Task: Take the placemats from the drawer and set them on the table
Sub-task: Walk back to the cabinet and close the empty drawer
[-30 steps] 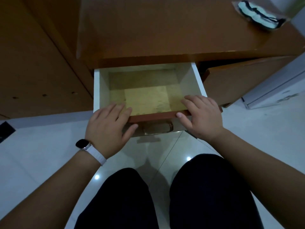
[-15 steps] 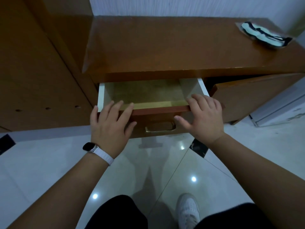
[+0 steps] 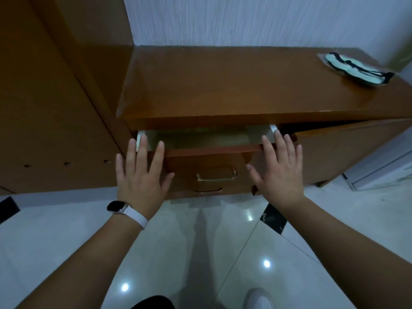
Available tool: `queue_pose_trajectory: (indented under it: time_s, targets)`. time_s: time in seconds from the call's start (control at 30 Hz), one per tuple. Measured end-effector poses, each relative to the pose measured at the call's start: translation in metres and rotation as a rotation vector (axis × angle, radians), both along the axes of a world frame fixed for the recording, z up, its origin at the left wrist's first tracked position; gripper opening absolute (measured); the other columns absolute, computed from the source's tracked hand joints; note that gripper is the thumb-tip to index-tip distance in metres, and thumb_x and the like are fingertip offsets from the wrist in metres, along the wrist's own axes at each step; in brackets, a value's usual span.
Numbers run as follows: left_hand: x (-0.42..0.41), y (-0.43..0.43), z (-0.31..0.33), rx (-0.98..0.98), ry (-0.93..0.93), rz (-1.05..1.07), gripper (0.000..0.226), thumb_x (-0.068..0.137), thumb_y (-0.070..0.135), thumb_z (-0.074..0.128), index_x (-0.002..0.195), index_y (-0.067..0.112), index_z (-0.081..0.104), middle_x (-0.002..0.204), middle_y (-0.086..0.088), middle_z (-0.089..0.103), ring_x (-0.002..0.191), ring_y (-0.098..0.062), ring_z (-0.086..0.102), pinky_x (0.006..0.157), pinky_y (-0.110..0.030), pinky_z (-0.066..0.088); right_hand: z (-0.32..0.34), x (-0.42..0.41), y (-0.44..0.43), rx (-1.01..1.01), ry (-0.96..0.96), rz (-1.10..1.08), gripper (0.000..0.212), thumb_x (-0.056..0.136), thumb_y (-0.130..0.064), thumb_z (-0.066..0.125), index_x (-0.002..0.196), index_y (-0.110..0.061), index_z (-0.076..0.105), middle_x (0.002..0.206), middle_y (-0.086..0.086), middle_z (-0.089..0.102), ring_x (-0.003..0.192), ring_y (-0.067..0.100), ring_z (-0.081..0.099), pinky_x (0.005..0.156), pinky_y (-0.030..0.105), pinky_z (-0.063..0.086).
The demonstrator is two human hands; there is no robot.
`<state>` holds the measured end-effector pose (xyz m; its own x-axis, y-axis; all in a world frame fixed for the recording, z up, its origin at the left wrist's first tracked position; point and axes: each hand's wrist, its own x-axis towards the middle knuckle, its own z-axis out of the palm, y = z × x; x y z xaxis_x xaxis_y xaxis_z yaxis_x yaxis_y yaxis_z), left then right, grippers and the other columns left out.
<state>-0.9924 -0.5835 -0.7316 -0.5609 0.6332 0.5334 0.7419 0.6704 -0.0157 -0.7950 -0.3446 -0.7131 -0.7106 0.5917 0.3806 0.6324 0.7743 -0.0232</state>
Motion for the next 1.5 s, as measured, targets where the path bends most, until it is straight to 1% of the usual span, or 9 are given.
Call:
queue_pose_trajectory:
  time_s: [0.13,0.33,0.5,0.73,0.9,1.03,1.13,1.27,1.5]
  targets:
    - [-0.006,0.011,-0.008,0.053,0.032,-0.012,0.075,0.086,0.046,0.057,0.147,0.011,0.030,0.153,-0.022,0.028,0.142,-0.041,0.020,0.111,-0.058,0.018,-0.007,-0.010,0.010,-0.005,0.026,0.004,0.076,0.091,-0.058,0.052,0.152,-0.021,0.023,0.162,0.012,0.017,0.150,0.032,0.008,0.118,0.047,-0.003]
    - [-0.030,0.026,-0.018,0.039,0.175,-0.059,0.071,0.088,0.044,0.053,0.146,0.010,0.031,0.152,-0.020,0.028,0.141,-0.039,0.020,0.109,-0.062,0.018,-0.021,-0.029,0.030,0.061,0.163,0.056,0.079,0.086,-0.056,0.053,0.151,-0.018,0.026,0.160,0.015,0.019,0.149,0.034,0.012,0.118,0.049,0.001]
    - [-0.044,0.036,-0.034,0.088,0.253,-0.055,0.079,0.089,0.050,0.052,0.150,0.012,0.020,0.154,-0.019,0.018,0.144,-0.038,0.014,0.112,-0.058,0.011,-0.036,-0.044,0.047,0.123,0.285,0.108,0.081,0.086,-0.058,0.051,0.151,-0.018,0.025,0.160,0.014,0.014,0.149,0.034,0.009,0.119,0.042,-0.009]
    - [-0.060,0.050,-0.042,0.089,0.322,-0.049,0.084,0.090,0.050,0.054,0.153,0.013,0.011,0.155,-0.020,0.017,0.146,-0.036,0.007,0.111,-0.059,0.015,-0.049,-0.054,0.064,0.178,0.371,0.161,0.082,0.090,-0.052,0.060,0.152,-0.018,0.020,0.159,0.015,0.004,0.149,0.037,0.002,0.121,0.048,0.001]
    - [-0.063,0.056,-0.047,0.095,0.308,-0.040,0.083,0.093,0.048,0.051,0.153,0.016,0.004,0.160,-0.015,0.000,0.147,-0.030,-0.008,0.116,-0.052,-0.001,-0.056,-0.063,0.066,0.172,0.392,0.155,0.083,0.092,-0.051,0.060,0.151,-0.020,0.011,0.157,0.015,0.003,0.148,0.039,-0.001,0.121,0.052,0.004]
    - [-0.064,0.058,-0.052,0.115,0.292,-0.058,0.079,0.095,0.045,0.050,0.153,0.016,0.006,0.160,-0.006,-0.015,0.147,-0.031,-0.010,0.118,-0.052,0.000,-0.057,-0.063,0.065,0.136,0.363,0.156,0.083,0.093,-0.052,0.056,0.152,-0.022,0.006,0.157,0.013,0.001,0.147,0.041,-0.001,0.120,0.052,0.003]
    - [-0.055,0.058,-0.046,0.103,0.229,-0.042,0.080,0.092,0.043,0.053,0.153,0.014,0.010,0.159,-0.015,-0.002,0.147,-0.032,-0.008,0.117,-0.052,0.003,-0.053,-0.061,0.061,0.121,0.363,0.144,0.081,0.092,-0.046,0.060,0.151,-0.018,0.014,0.158,0.015,0.002,0.147,0.041,0.002,0.120,0.055,0.011]
    - [-0.041,0.049,-0.030,0.119,0.143,-0.078,0.067,0.087,0.032,0.057,0.147,0.012,0.033,0.156,-0.020,0.018,0.146,-0.035,0.009,0.111,-0.058,0.017,-0.044,-0.054,0.047,0.060,0.369,0.159,0.072,0.091,-0.042,0.058,0.150,-0.017,0.026,0.158,0.015,0.008,0.147,0.040,0.011,0.115,0.056,0.025]
    - [-0.015,0.022,0.003,0.124,0.098,-0.173,0.045,0.082,0.018,0.058,0.125,0.008,0.059,0.136,-0.019,0.051,0.118,-0.037,0.052,0.090,-0.054,0.040,-0.008,-0.030,0.021,-0.025,0.281,0.201,0.060,0.088,-0.032,0.060,0.142,-0.013,0.044,0.143,0.017,0.043,0.131,0.034,0.043,0.103,0.049,0.039]
